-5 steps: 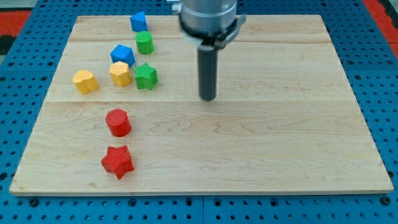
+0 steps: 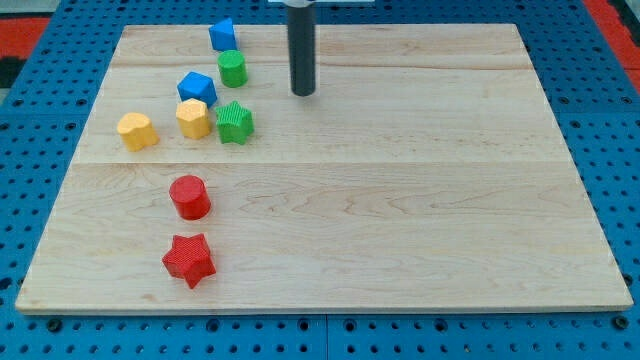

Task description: Move the green star above the red circle

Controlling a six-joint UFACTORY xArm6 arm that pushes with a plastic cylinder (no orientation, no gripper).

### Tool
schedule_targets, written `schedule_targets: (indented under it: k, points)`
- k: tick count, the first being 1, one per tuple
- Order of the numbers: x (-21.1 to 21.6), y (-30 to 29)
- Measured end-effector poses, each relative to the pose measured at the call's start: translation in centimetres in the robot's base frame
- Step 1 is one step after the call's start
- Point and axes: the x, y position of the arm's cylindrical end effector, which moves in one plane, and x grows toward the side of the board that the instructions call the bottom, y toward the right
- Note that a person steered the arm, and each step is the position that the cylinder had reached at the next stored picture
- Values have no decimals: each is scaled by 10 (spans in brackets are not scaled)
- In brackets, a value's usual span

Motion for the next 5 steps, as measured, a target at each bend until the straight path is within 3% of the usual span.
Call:
schedule_targets:
  k: [5]
  points:
    - [70,-84]
